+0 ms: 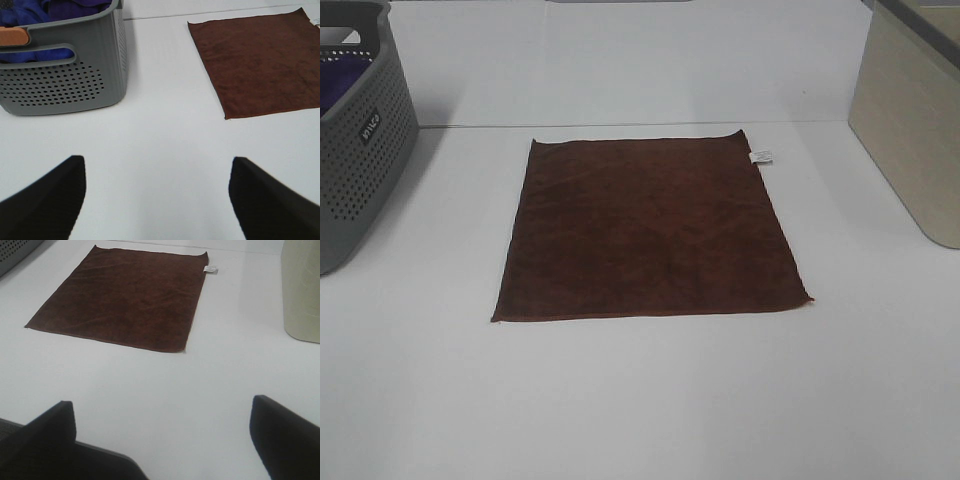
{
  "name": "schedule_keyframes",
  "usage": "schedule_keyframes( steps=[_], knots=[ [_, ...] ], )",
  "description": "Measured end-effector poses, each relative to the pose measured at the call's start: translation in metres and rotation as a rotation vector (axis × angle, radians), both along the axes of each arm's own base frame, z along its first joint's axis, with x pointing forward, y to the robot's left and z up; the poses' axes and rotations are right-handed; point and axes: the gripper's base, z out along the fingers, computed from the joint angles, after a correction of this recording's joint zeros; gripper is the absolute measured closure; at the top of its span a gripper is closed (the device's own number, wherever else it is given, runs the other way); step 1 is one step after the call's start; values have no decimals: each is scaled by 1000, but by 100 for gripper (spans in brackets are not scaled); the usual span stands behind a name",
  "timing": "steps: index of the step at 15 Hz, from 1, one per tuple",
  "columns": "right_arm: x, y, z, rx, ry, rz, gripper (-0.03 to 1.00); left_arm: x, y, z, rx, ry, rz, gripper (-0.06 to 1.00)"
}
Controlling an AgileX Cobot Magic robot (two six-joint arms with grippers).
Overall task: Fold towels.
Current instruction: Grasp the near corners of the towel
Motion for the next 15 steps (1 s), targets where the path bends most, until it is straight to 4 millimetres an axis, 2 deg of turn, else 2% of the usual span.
schedule_keyframes(
  steps=[15],
  knots=[
    [0, 0, 0, 0, 0, 0, 9, 0, 0, 0, 0, 0, 0, 19]
  ],
)
